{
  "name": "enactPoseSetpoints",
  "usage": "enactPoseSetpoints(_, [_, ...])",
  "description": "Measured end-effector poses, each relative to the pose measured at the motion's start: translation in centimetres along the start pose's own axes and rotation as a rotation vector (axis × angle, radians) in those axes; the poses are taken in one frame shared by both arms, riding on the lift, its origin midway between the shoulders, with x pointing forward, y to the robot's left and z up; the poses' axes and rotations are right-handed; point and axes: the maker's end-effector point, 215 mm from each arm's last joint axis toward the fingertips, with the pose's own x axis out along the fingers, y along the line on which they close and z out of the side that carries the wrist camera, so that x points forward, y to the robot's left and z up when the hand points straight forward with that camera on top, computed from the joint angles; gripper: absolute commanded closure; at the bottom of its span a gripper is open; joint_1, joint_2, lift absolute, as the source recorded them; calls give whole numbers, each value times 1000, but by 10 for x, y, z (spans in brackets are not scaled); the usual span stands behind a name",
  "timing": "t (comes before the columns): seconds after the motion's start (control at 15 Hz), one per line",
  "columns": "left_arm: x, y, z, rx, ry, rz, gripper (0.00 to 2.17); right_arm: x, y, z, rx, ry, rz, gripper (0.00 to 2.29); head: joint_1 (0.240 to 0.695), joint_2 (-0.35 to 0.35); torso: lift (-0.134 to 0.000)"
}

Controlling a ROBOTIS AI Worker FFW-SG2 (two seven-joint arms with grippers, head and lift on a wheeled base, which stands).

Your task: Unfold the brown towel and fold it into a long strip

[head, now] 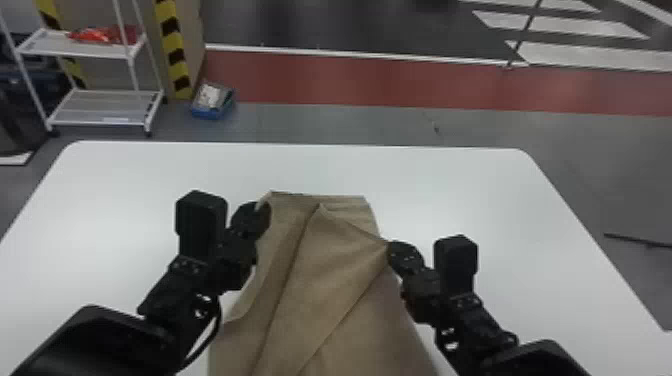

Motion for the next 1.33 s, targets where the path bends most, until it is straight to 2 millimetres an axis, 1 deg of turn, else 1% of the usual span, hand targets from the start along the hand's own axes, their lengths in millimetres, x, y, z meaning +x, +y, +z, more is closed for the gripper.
enactPoseSetpoints(0.07, [-6, 16, 12, -19, -25, 31, 1480, -2, -16, 11, -2, -9, -20, 1298, 695, -117, -114])
enactPoseSetpoints(0.2, [-22, 52, 41, -52, -83, 89, 1480, -8, -56, 36, 19, -20, -62, 1298, 695, -115, -114])
enactPoseSetpoints(0.33, [-34, 83, 63, -77, -127, 139, 1480, -7, -89, 57, 32, -10, -96, 1298, 695, -112, -114])
enactPoseSetpoints(0.4, [-40, 97, 72, -89, -141, 160, 1480, -6, -103, 69, 38, -8, -111, 1298, 695, -111, -114])
enactPoseSetpoints(0.53, [-52, 117, 82, -111, -151, 189, 1480, -7, -127, 91, 50, -18, -140, 1298, 695, -106, -114])
enactPoseSetpoints(0.67, [-69, 135, 88, -118, -163, 229, 1480, -11, -151, 105, 64, -22, -167, 1298, 690, -106, -114])
enactPoseSetpoints(0.87, [-95, 159, 92, -116, -179, 311, 1480, -21, -178, 109, 82, -26, -194, 1298, 684, -105, -114])
enactPoseSetpoints(1.0, [-111, 173, 102, -117, -203, 361, 1477, -27, -198, 113, 98, -35, -224, 1298, 677, -108, -114])
enactPoseSetpoints(1.13, [-127, 189, 110, -131, -223, 419, 1477, -37, -226, 120, 117, -44, -264, 1298, 662, -119, -114])
enactPoseSetpoints(1.2, [-136, 195, 110, -136, -226, 455, 1480, -43, -236, 121, 121, -46, -276, 1298, 662, -122, -114])
enactPoseSetpoints(1.27, [-147, 198, 108, -140, -221, 485, 1477, -49, -242, 117, 125, -44, -280, 1298, 667, -125, -114])
enactPoseSetpoints(1.33, [-162, 197, 101, -144, -214, 515, 1477, -58, -244, 107, 129, -36, -276, 1298, 681, -128, -114])
